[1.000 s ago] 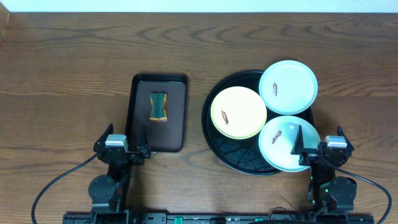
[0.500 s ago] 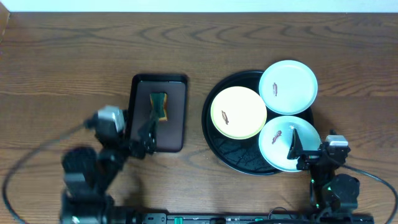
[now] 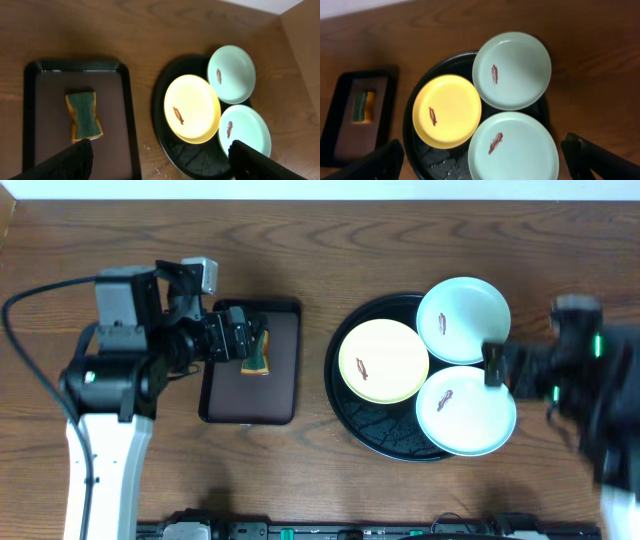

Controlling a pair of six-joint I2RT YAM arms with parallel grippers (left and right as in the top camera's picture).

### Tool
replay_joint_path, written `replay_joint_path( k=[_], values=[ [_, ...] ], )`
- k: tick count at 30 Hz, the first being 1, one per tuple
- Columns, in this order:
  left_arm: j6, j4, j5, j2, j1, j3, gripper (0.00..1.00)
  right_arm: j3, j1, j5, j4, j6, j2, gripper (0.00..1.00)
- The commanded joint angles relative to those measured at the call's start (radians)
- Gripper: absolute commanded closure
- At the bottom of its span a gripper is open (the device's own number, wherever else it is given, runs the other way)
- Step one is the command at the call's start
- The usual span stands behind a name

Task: Clean dirty plates on tray and stack at the side
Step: 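Move left gripper to the sponge and right gripper to the yellow plate rim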

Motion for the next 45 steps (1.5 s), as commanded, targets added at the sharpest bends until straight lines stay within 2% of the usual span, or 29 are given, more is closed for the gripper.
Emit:
replay_joint_path(
  k=[1, 3, 5, 8, 9, 12, 17, 19, 23, 26, 28, 30, 31, 45],
  values=[
    [0.018, -0.026, 0.017, 0.039, -0.003, 0.017, 0.13, 0.250, -0.006, -0.039, -0.092, -0.051, 0.262, 0.01],
    [0.018, -0.040, 0.016, 0.053, -0.003, 0.017, 0.13, 0.333, -0.006, -0.089, -0.180, -0.052, 0.354, 0.01],
    [0.009, -0.048, 0.001, 0.070, -0.003, 0.016, 0.14, 0.373, -0.006, -0.133, -0.193, -0.042, 0.428, 0.03],
    [-0.104, -0.089, -0.150, 0.101, -0.005, 0.014, 0.21, 0.362, 0.002, -0.151, -0.197, 0.011, 0.513, 0.39],
    [-0.161, -0.115, -0.250, 0.121, -0.008, 0.014, 0.23, 0.342, 0.018, -0.142, -0.199, 0.012, 0.544, 0.45],
    [-0.193, -0.139, -0.331, 0.156, -0.008, 0.014, 0.28, 0.290, 0.070, -0.062, -0.183, 0.012, 0.593, 0.45],
    [-0.205, -0.142, -0.337, 0.223, -0.013, 0.014, 0.33, 0.175, 0.158, 0.018, -0.085, 0.013, 0.677, 0.51],
    [-0.206, -0.145, -0.337, 0.249, -0.020, 0.014, 0.34, 0.137, 0.182, 0.040, -0.032, 0.019, 0.709, 0.59],
    [-0.205, -0.150, -0.342, 0.297, -0.047, 0.014, 0.37, 0.102, 0.217, 0.131, 0.016, 0.114, 0.774, 0.64],
    [-0.205, -0.158, -0.389, 0.317, -0.071, 0.014, 0.37, 0.100, 0.232, 0.138, 0.030, 0.122, 0.815, 0.76],
    [-0.205, -0.159, -0.429, 0.321, -0.089, 0.014, 0.39, 0.093, 0.238, 0.144, 0.036, 0.138, 0.838, 0.76],
    [-0.205, -0.159, -0.457, 0.321, -0.101, 0.014, 0.47, 0.069, 0.239, 0.156, 0.061, 0.155, 0.856, 0.76],
    [-0.206, -0.159, -0.468, 0.321, -0.107, 0.014, 0.48, 0.052, 0.239, 0.155, 0.076, 0.155, 0.862, 0.76],
    [-0.216, -0.133, -0.505, 0.337, -0.112, -0.003, 0.48, -0.129, 0.254, 0.141, 0.296, 0.154, 0.875, 0.81]
  ],
)
